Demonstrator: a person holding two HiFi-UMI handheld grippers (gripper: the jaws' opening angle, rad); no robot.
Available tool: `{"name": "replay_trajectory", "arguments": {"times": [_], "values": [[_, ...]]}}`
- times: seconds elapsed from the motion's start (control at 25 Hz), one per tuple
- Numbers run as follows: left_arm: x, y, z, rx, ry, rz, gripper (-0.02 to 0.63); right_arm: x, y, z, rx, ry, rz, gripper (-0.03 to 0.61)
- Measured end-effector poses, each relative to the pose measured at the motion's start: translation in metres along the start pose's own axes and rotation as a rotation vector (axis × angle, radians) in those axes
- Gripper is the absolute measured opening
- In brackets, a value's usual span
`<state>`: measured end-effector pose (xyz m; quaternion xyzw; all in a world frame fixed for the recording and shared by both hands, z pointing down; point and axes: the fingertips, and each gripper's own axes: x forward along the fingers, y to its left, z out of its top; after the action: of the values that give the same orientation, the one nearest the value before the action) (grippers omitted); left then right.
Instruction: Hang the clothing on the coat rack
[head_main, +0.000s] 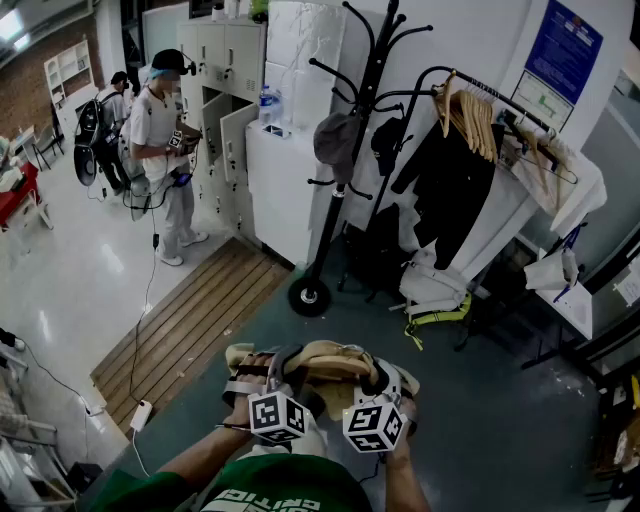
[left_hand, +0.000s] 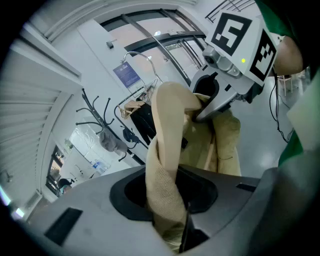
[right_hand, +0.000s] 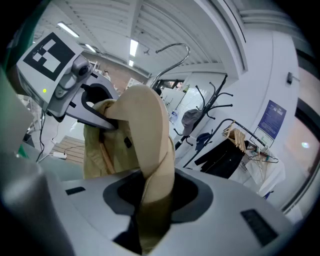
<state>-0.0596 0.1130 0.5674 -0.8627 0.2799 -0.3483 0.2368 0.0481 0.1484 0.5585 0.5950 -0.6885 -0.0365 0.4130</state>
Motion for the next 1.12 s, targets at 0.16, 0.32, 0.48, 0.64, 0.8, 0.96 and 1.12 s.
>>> {"name": "replay_trajectory", "arguments": {"times": [0.16,0.32,0.48,0.64,0.8,0.96,1.12], "values": [[0.002,0.004,0.002,0.001,-0.006,0.006,0.109,0.001,-0.004,0.002,-0.002,-0.004,-0.004,0.126],[0.009,0.01,0.003,-0.004,-0.004,-0.003,0.109,0.009,-0.009,0.006,-0.002,-0.003,0.003,0.124],[0.015,0.015,0.001,-0.01,0.0,-0.013,0.109,0.017,-0.012,0.009,0.002,0.0,0.016,0.126],[0.026,0.023,0.001,-0.008,0.005,-0.026,0.109,0.027,-0.018,0.012,0.016,0.004,0.023,0.126],[0.039,0.035,0.001,-0.006,0.007,-0.029,0.109,0.042,-0.026,0.017,0.02,0.005,0.027,0.127],[0.057,0.05,0.002,-0.002,0.007,-0.031,0.109,0.06,-0.038,0.024,0.021,0.004,0.027,0.126],[0.078,0.066,0.007,0.008,0.0,-0.029,0.109,0.079,-0.055,0.03,0.023,0.003,0.02,0.127]]}}
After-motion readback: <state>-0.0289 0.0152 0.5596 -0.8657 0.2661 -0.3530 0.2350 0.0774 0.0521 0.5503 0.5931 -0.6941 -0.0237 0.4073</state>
